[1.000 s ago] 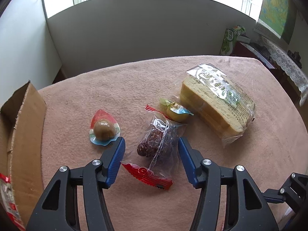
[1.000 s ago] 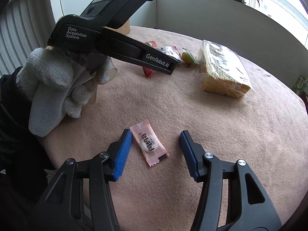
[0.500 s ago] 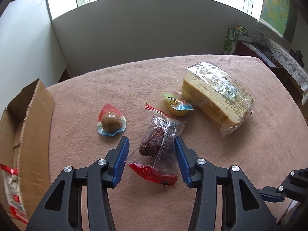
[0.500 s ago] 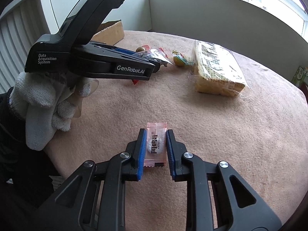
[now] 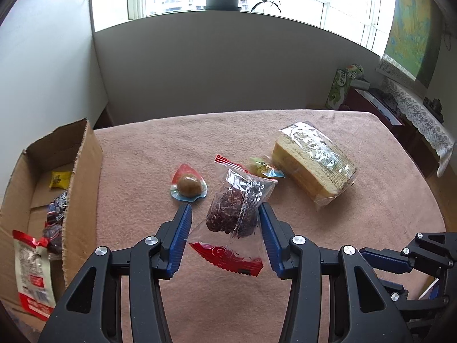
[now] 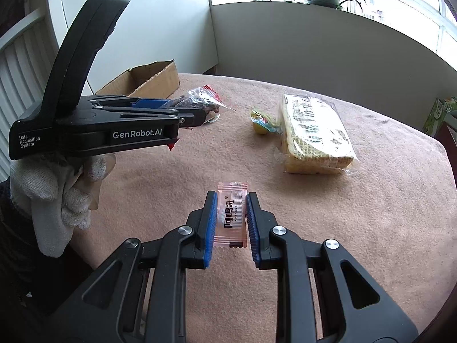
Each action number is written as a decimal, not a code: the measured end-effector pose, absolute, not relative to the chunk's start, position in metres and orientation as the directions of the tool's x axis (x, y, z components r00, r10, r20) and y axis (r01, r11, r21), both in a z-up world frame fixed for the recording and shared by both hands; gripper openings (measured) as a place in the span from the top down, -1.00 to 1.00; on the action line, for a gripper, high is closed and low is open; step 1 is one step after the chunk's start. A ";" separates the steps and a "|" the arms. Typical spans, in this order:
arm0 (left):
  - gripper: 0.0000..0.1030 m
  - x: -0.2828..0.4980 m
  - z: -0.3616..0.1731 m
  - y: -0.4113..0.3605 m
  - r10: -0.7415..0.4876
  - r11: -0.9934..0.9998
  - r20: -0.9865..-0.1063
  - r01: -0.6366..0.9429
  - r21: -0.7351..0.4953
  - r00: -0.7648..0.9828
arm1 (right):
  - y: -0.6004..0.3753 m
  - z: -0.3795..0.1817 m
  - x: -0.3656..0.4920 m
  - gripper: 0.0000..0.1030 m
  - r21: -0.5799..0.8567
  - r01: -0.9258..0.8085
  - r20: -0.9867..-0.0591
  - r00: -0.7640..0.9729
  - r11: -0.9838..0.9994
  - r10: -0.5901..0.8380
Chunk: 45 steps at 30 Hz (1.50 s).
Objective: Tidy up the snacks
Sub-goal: 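Carry the fruit bag with the left tool into the box while the right tool carries the pink candy there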
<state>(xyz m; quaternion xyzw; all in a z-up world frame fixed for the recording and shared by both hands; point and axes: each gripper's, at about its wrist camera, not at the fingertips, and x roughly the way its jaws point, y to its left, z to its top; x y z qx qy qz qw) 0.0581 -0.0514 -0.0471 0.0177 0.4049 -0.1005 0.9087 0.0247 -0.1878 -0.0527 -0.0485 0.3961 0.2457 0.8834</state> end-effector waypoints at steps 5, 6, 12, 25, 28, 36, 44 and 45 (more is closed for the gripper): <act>0.09 0.048 -0.034 -0.028 -0.164 0.984 -0.709 0.166 -0.068 0.686 | -0.175 -0.036 0.030 0.59 0.113 -0.477 -0.699 0.585 0.871 0.412; 0.09 0.046 -0.032 -0.023 -0.163 0.985 -0.704 0.159 -0.072 0.691 | -0.171 -0.033 0.029 0.59 0.114 -0.478 -0.694 0.588 0.871 0.414; 0.09 0.032 -0.026 0.007 -0.149 0.989 -0.681 0.124 -0.086 0.717 | -0.139 -0.023 0.033 0.59 0.111 -0.492 -0.677 0.599 0.864 0.428; 0.09 0.013 -0.019 0.089 -0.069 0.993 -0.644 -0.011 -0.120 0.761 | -0.064 -0.014 0.070 0.59 0.160 -0.515 -0.666 0.573 0.842 0.477; 0.09 0.010 -0.024 0.110 -0.050 0.990 -0.649 -0.047 -0.131 0.759 | -0.039 -0.017 0.080 0.59 0.157 -0.532 -0.674 0.558 0.832 0.484; 0.09 0.005 -0.034 0.146 -0.009 0.982 -0.660 -0.117 -0.148 0.751 | 0.012 -0.019 0.105 0.59 0.195 -0.555 -0.668 0.528 0.809 0.524; 0.09 0.005 -0.042 0.157 0.004 0.982 -0.674 -0.131 -0.138 0.739 | 0.045 -0.020 0.122 0.59 0.211 -0.563 -0.663 0.518 0.799 0.540; 0.08 0.007 -0.043 0.159 0.006 0.982 -0.678 -0.133 -0.135 0.735 | 0.047 -0.021 0.124 0.59 0.217 -0.561 -0.663 0.516 0.799 0.542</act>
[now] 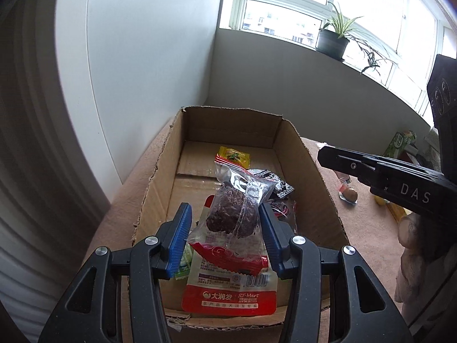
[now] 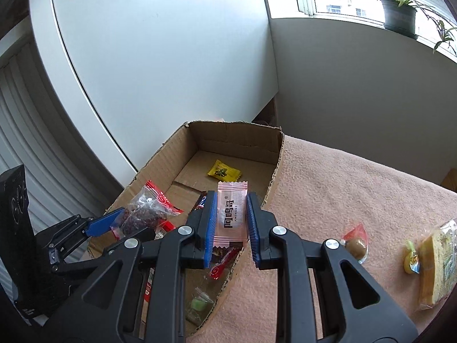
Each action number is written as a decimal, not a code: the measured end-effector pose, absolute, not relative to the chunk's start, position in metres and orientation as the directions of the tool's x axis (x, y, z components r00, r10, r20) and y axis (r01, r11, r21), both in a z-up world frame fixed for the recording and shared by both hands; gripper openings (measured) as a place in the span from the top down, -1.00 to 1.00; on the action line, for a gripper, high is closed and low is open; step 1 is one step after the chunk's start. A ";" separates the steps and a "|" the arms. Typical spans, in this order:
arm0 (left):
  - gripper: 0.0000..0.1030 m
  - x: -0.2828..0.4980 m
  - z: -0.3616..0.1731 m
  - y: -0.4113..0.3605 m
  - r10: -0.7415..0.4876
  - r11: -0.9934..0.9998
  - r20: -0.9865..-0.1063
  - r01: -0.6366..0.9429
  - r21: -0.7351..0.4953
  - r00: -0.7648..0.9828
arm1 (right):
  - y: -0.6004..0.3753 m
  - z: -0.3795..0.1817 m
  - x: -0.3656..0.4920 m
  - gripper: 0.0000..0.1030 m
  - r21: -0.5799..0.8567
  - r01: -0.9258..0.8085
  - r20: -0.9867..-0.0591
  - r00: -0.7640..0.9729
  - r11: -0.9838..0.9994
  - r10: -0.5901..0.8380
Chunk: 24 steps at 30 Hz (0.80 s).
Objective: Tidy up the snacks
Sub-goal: 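Carry the fruit bag with the left tool into the box while the right tool carries the pink candy there, then open both tools in the box and pull them back to the table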
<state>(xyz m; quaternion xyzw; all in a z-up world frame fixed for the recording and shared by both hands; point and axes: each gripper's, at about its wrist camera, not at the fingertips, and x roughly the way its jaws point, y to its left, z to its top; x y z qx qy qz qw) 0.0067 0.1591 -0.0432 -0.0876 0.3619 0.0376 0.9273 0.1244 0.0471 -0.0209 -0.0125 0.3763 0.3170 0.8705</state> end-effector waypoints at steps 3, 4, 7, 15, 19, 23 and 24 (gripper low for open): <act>0.08 0.008 -0.047 0.162 0.008 0.982 -0.686 -0.135 -0.131 0.728 | 0.055 -0.024 0.129 0.59 0.233 -0.564 -0.662 0.505 0.792 0.554; 0.08 0.007 -0.048 0.163 0.011 0.982 -0.688 -0.137 -0.129 0.726 | 0.057 -0.024 0.130 0.59 0.235 -0.565 -0.658 0.506 0.791 0.557; 0.08 0.006 -0.049 0.165 0.014 0.982 -0.691 -0.141 -0.127 0.723 | 0.062 -0.023 0.129 0.58 0.249 -0.568 -0.655 0.498 0.784 0.568; -0.09 0.004 -0.048 0.171 0.027 0.980 -0.683 -0.155 -0.126 0.730 | 0.068 -0.017 0.122 -0.46 0.230 -0.566 -0.629 0.534 0.791 0.565; -0.31 0.002 -0.046 0.170 0.024 0.981 -0.674 -0.146 -0.125 0.738 | 0.055 -0.011 0.125 -0.83 0.256 -0.533 -0.598 0.568 0.807 0.565; -0.33 0.002 -0.044 0.166 0.030 0.982 -0.668 -0.145 -0.117 0.744 | 0.040 -0.008 0.127 -0.84 0.258 -0.511 -0.591 0.588 0.820 0.552; -0.33 0.002 -0.044 0.165 0.030 0.982 -0.667 -0.147 -0.120 0.745 | 0.034 -0.008 0.128 -0.84 0.259 -0.506 -0.591 0.591 0.823 0.549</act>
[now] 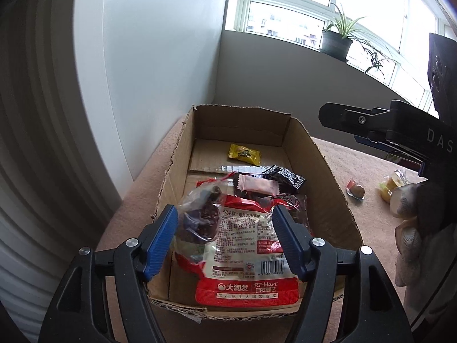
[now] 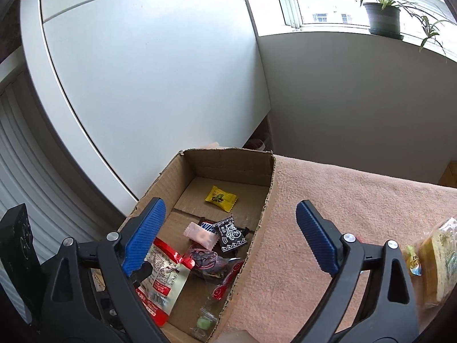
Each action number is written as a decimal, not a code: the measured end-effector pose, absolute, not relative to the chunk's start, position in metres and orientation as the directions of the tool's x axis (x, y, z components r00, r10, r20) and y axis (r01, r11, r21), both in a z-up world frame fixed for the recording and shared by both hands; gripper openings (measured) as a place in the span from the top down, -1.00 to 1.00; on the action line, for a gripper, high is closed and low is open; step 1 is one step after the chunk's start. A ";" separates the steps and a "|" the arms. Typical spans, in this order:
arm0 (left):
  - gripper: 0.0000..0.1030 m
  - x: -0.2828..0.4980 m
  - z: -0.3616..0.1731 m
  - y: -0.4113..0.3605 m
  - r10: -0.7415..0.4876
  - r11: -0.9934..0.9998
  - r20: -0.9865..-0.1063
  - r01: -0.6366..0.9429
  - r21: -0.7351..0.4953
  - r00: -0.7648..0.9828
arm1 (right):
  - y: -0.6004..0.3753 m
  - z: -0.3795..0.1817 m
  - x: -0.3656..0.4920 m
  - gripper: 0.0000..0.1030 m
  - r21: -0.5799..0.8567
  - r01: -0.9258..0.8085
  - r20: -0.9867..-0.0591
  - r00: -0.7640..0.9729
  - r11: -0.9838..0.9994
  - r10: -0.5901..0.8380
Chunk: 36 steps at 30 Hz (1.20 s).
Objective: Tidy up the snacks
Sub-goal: 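Open both tools in the box and pull them back to the table, then reach both tools toward the bread loaf and yogurt cup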
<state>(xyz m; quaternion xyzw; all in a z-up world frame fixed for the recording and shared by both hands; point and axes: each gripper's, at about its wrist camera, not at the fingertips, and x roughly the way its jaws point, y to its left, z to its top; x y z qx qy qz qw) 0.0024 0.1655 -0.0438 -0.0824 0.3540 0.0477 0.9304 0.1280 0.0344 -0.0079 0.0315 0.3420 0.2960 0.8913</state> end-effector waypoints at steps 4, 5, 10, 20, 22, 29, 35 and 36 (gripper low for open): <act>-0.33 0.001 -0.039 0.163 0.020 0.980 -0.655 -0.144 -0.136 0.755 | 0.013 -0.009 0.130 -0.84 0.270 -0.490 -0.597 0.591 0.829 0.543; -0.33 0.000 -0.037 0.162 0.019 0.979 -0.649 -0.145 -0.141 0.760 | 0.006 -0.009 0.130 -0.84 0.270 -0.484 -0.597 0.594 0.832 0.539; -0.33 0.000 -0.031 0.151 -0.001 0.981 -0.636 -0.124 -0.152 0.772 | -0.035 -0.004 0.128 -0.84 0.276 -0.455 -0.595 0.611 0.846 0.523; -0.33 0.010 -0.021 0.089 -0.068 0.990 -0.621 -0.022 -0.136 0.781 | -0.117 -0.024 0.137 -0.84 0.343 -0.363 -0.636 0.589 0.867 0.498; -0.33 0.013 -0.021 0.072 -0.086 0.992 -0.623 0.008 -0.127 0.778 | -0.131 -0.026 0.136 -0.84 0.358 -0.351 -0.638 0.585 0.865 0.501; -0.33 0.025 -0.028 0.027 -0.127 0.992 -0.649 0.079 -0.103 0.750 | -0.162 -0.044 0.140 -0.44 0.448 -0.307 -0.653 0.528 0.839 0.542; -0.33 0.036 -0.036 0.007 -0.145 0.989 -0.676 0.095 -0.111 0.722 | -0.176 -0.050 0.136 -0.44 0.470 -0.300 -0.652 0.515 0.830 0.556; -0.33 0.037 -0.037 0.005 -0.145 0.989 -0.680 0.095 -0.110 0.718 | -0.178 -0.050 0.135 -0.44 0.466 -0.298 -0.654 0.519 0.833 0.551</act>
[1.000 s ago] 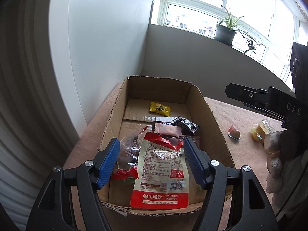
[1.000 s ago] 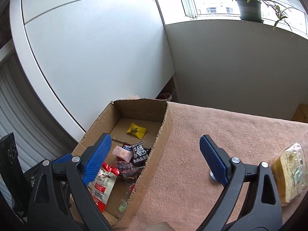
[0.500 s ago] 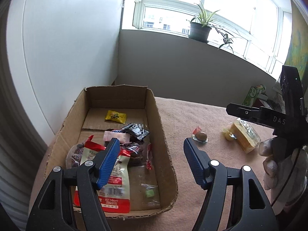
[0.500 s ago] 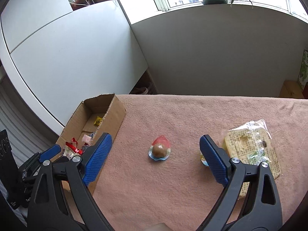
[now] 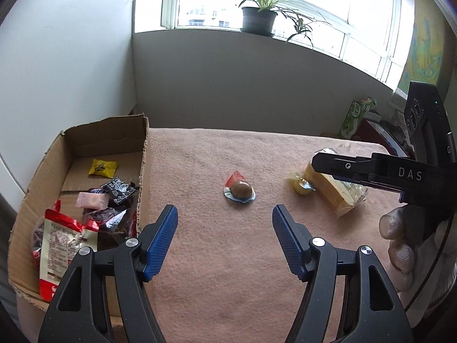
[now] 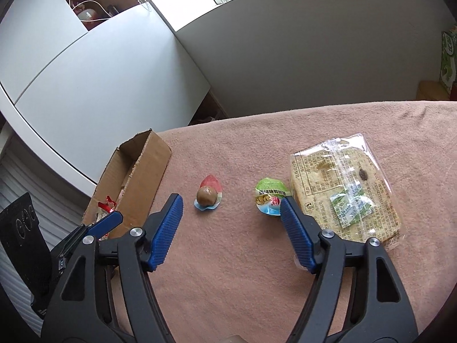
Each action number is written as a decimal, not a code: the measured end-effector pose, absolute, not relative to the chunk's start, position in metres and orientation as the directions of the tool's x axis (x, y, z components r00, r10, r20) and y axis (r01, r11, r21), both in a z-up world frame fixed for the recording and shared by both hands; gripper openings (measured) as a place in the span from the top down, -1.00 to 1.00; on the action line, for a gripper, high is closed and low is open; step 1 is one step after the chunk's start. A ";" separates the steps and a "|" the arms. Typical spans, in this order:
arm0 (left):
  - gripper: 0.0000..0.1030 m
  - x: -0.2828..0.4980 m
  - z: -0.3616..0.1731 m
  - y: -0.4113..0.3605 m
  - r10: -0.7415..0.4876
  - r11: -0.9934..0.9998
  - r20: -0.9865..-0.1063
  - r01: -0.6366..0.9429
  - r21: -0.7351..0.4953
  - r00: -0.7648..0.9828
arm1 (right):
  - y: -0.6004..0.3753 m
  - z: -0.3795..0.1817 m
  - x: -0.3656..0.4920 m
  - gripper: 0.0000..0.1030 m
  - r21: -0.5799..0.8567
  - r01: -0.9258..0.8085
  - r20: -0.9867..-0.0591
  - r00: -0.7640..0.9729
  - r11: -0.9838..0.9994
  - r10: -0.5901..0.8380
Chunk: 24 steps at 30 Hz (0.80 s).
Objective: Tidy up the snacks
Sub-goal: 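Reach both tools toward the bread loaf and yogurt cup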
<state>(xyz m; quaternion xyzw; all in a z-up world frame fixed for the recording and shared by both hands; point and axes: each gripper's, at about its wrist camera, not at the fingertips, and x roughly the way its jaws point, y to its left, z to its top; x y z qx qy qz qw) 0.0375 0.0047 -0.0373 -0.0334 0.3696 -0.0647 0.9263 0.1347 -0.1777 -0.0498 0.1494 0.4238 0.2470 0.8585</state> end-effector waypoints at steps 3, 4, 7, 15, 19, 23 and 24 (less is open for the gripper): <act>-0.33 0.042 -0.043 -0.002 -0.156 0.988 -0.696 0.104 -0.117 0.701 | -0.190 -0.045 0.131 -0.44 0.439 -0.285 -0.650 0.553 0.852 0.521; -0.33 0.043 -0.044 -0.005 -0.161 0.987 -0.698 0.110 -0.118 0.697 | -0.196 -0.044 0.130 -0.44 0.425 -0.276 -0.650 0.570 0.862 0.503; -0.33 0.044 -0.047 -0.014 -0.178 0.984 -0.704 0.127 -0.124 0.687 | -0.219 -0.042 0.131 -0.44 0.421 -0.231 -0.644 0.605 0.877 0.468; -0.33 0.052 -0.050 -0.046 -0.276 0.961 -0.714 0.182 -0.207 0.644 | -0.266 -0.059 0.145 -0.45 0.416 -0.131 -0.675 0.619 0.900 0.402; -0.33 0.057 -0.053 -0.065 -0.322 0.947 -0.720 0.210 -0.244 0.615 | -0.275 -0.074 0.154 -0.45 0.438 -0.112 -0.696 0.586 0.892 0.415; -0.33 0.061 -0.057 -0.087 -0.370 0.929 -0.721 0.235 -0.286 0.586 | -0.278 -0.082 0.156 -0.45 0.469 -0.097 -0.704 0.559 0.878 0.438; -0.33 0.062 -0.058 -0.092 -0.379 0.925 -0.722 0.240 -0.293 0.579 | -0.279 -0.084 0.157 -0.45 0.474 -0.095 -0.706 0.553 0.875 0.442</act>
